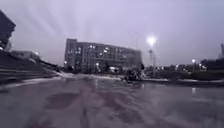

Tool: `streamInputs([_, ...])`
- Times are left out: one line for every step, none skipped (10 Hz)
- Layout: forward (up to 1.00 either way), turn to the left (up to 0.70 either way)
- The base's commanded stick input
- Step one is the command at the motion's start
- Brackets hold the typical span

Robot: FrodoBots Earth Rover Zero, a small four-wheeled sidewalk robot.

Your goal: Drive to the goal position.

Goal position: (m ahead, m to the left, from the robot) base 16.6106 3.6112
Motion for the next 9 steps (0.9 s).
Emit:
streamInputs([1.00,0.27])
streamInputs([1.00,0.27])
streamInputs([1.00,0.27])
streamInputs([1.00,0.27])
streamInputs([1.00,0.27])
streamInputs([1.00,0.27])
streamInputs([1.00,0.27])
streamInputs([1.00,0.27])
streamInputs([1.00,0.27])
